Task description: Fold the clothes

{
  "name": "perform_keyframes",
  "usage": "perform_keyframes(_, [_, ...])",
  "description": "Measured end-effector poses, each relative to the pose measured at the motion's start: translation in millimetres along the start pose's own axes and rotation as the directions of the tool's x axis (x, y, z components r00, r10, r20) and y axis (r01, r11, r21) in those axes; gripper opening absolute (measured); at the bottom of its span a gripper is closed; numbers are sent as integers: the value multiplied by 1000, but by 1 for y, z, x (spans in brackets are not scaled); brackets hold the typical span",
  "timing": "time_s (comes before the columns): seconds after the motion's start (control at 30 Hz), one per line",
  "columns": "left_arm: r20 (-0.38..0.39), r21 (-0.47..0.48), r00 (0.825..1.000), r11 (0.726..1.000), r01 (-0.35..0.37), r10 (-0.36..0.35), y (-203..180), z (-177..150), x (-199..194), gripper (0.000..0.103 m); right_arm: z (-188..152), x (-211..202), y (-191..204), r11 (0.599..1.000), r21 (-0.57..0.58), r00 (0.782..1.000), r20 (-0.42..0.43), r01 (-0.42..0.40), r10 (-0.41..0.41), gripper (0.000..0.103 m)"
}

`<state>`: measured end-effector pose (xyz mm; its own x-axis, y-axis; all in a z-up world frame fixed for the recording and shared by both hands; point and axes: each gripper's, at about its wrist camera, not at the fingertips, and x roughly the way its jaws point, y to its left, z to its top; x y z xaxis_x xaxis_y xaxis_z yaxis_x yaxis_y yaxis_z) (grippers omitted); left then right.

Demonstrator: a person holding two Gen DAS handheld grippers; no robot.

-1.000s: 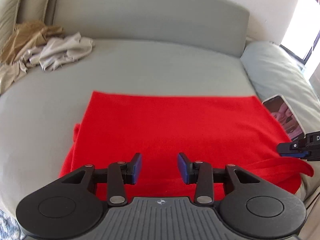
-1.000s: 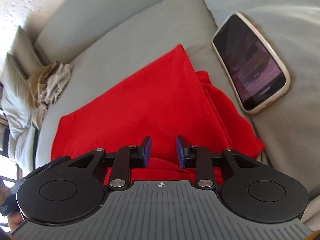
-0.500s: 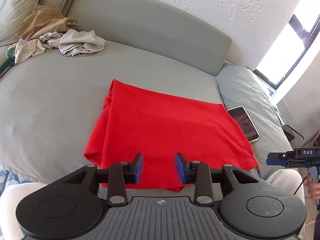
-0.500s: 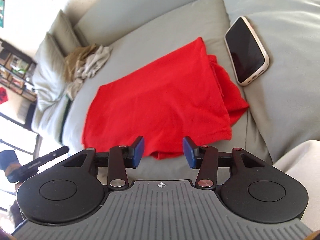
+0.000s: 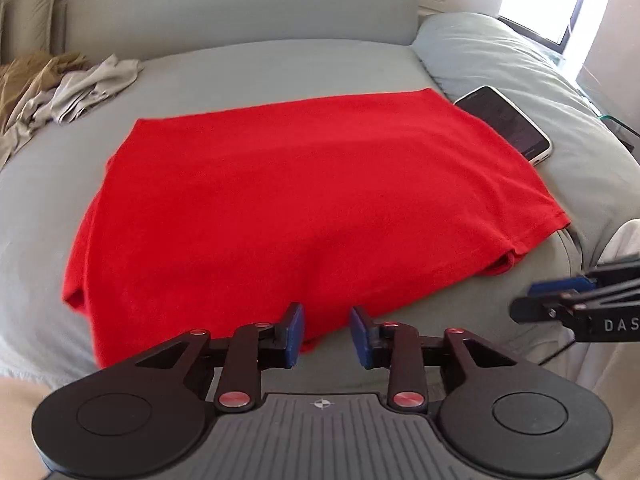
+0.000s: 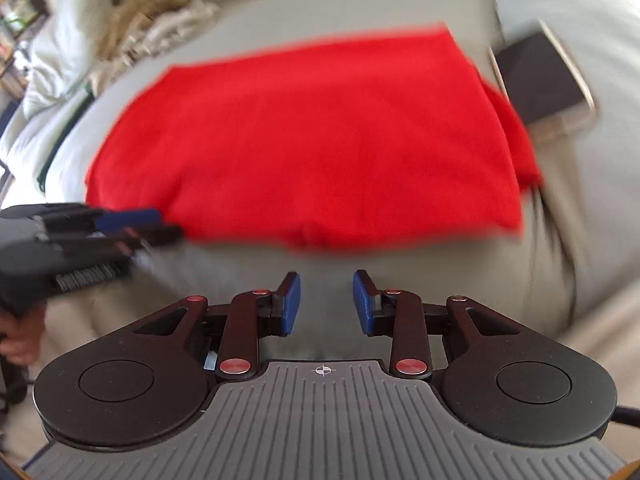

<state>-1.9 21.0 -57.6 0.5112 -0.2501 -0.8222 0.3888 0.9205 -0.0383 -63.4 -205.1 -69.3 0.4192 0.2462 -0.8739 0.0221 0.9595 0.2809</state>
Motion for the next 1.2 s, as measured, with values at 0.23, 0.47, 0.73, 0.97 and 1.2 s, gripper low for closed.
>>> perform_keyframes(0.23, [148, -53, 983, 991, 120, -111, -11, 18, -11, 34, 4, -34, -5, 1000, 1, 962, 274, -4, 4, 17])
perform_keyframes(0.47, [65, -16, 998, 1000, 8, -7, -40, 8, 27, 37, 14, 14, -3, 997, 65, 983, 185, -33, 20, 7])
perform_keyframes(0.73, [112, -55, 993, 998, 24, -18, -41, 15, -3, 37, -20, -25, -72, 886, 402, 961, 233, -232, 146, 50])
perform_keyframes(0.97, [110, 45, 983, 989, 141, -145, -83, 35, 23, 40, -17, -25, -99, 785, 535, 921, 373, -313, 113, 88])
perform_keyframes(1.2, [73, 12, 969, 972, 234, -234, -102, 38, 61, 38, -22, -10, -117, 743, 579, 916, 385, -337, 115, 79])
